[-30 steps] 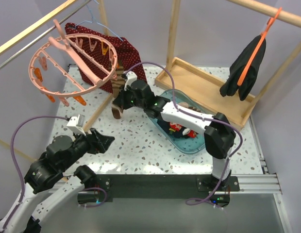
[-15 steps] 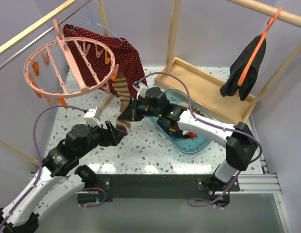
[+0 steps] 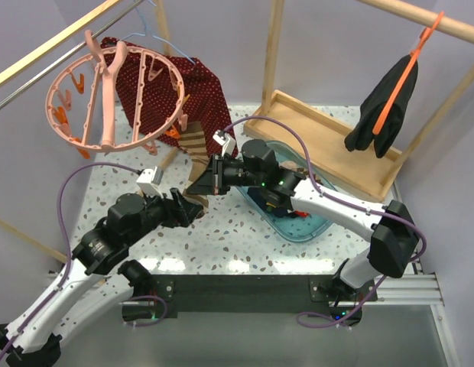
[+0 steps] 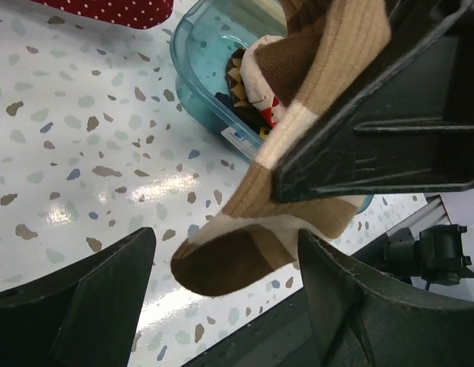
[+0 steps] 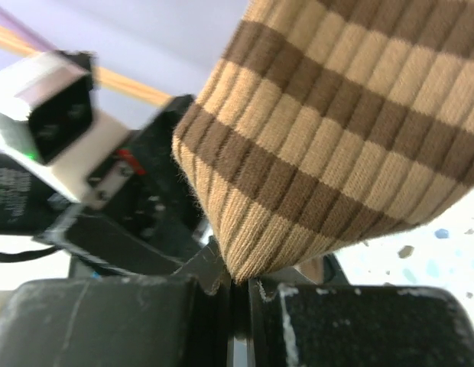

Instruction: Remove the socks clipped to the hanger

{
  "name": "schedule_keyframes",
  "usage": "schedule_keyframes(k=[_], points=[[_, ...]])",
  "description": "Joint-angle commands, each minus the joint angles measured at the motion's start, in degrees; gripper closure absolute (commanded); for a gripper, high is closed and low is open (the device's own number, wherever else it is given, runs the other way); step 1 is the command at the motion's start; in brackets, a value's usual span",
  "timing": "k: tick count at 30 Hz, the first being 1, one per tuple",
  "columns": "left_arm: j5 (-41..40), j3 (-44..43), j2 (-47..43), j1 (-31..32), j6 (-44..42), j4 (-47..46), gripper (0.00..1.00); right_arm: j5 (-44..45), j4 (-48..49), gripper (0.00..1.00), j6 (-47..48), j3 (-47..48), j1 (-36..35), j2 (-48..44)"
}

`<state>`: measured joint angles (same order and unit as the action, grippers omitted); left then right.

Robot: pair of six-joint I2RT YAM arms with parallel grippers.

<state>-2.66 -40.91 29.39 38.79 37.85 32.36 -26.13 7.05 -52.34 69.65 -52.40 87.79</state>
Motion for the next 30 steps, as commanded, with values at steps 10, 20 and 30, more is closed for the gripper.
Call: schedule_keyframes(k=[10,20,30], points=[[6.70,1.88,0.76,0.33,-1.20,-8.45,0.76,-5.86,7.45,1.00,-5.41,-0.48,-0.51,-2.62],[7.57,-0.57,-0.91,0.33,-0.58,-3.01,1.00,-2.36,-6.04,0.59,5.73,6.37,0.11,-0.43],[11.44,-3.22,-5.83,0.33,0.12,1.04,1.00,3.36,-11.53,0.19,20.77,16.74,6.95,4.40]])
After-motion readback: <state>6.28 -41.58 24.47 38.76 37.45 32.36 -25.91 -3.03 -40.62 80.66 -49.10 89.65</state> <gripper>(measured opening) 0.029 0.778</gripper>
